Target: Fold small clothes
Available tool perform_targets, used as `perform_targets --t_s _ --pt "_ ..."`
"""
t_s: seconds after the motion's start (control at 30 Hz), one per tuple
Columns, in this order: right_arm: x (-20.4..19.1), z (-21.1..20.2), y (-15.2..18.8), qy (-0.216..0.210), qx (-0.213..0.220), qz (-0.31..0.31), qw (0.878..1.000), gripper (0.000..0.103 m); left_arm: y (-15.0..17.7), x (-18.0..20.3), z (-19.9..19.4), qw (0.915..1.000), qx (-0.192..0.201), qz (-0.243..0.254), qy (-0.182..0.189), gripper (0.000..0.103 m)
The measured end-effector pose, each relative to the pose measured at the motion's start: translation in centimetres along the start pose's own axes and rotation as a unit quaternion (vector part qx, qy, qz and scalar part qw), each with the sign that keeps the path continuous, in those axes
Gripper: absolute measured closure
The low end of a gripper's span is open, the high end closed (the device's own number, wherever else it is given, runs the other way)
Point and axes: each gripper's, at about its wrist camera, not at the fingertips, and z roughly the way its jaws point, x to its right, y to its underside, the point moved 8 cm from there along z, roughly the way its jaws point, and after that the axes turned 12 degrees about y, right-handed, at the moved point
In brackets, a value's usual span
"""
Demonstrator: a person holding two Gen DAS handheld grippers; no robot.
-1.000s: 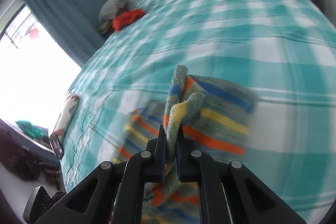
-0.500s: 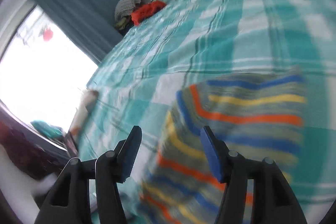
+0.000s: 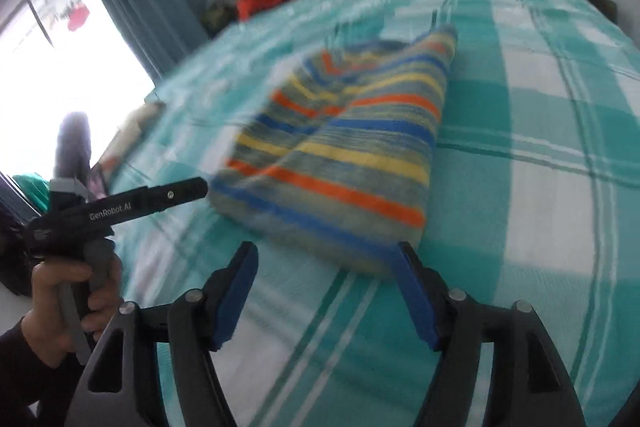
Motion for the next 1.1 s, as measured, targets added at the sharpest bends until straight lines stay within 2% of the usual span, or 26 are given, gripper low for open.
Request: perform_targets --t_s 0.1,0.23,0.33,0.43,0.5,0.53,0.67,0.77,0.9,0.93,0.97,1.0,1.03,1.07,1.1 --pt "0.1 -2.5 2.3 0.026 0.024 -0.001 0.999 0.029 1.9 -0.9 -1.0 0.9998 -0.01 0.013 -0.009 0.01" --pt "1.0 -3.3 5.3 0.065 0.013 -0.003 0.998 0.029 4.2 -1.7 -0.6 0.9989 -0.037 0.018 -0.02 0.01" --pt "2.1 -3.7 7.0 0.082 0.002 0.003 0.997 0.029 3.7 -0.7 -0.6 0.9992 -0.036 0.008 0.016 0.011" --pt "3.5 -4.0 6.7 0.082 0.003 0.022 0.996 0.029 1.1 2.1 0.0 0.9969 -0.032 0.021 0.069 0.01" --pt "4.4 -3.9 4.6 0.077 0.013 0.038 0.996 0.029 -1.6 4.4 1.8 0.9925 -0.043 0.032 0.11 0.005" --pt "4.6 -3.8 3.6 0.074 0.018 0.043 0.996 0.029 -2.9 5.2 2.9 0.9912 -0.048 0.034 0.118 0.005" --pt "5.9 -1.1 -2.5 0.043 0.017 0.07 0.996 0.026 -7.2 4.8 9.0 0.9914 -0.082 0.041 0.093 0.005" --pt "7.1 2.3 -5.7 0.022 0.001 0.092 0.996 0.026 -8.5 3.5 12.7 0.9913 -0.104 0.033 0.074 0.005" --pt "7.5 7.9 -8.6 -0.026 -0.03 0.115 0.993 0.026 -9.9 3.6 13.9 0.9914 -0.092 0.038 0.085 0.007" --pt "7.4 9.0 -8.9 -0.037 -0.039 0.118 0.992 0.026 -10.0 4.2 14.2 0.9902 -0.09 0.044 0.097 0.024" --pt "7.0 10.5 -9.1 -0.048 -0.049 0.123 0.99 0.026 -9.8 4.8 14.8 0.9872 -0.098 0.05 0.116 0.046" --pt "6.4 11.5 -9.4 -0.051 -0.045 0.117 0.991 0.026 -9.5 4.9 15.4 0.9843 -0.113 0.049 0.126 0.085" --pt "5.9 11.9 -9.5 -0.046 -0.037 0.105 0.993 0.039 -9.2 4.6 16.1 0.9835 -0.122 0.037 0.128 0.085" --pt "5.1 12.4 -9.5 -0.034 -0.037 0.084 0.995 0.067 -9.2 4.3 16.2 0.9842 -0.111 0.02 0.136 0.085" --pt "4.7 12.8 -9.3 -0.015 -0.043 0.072 0.996 0.071 -9.3 4.1 16.2 0.9839 -0.106 0.009 0.143 0.086"
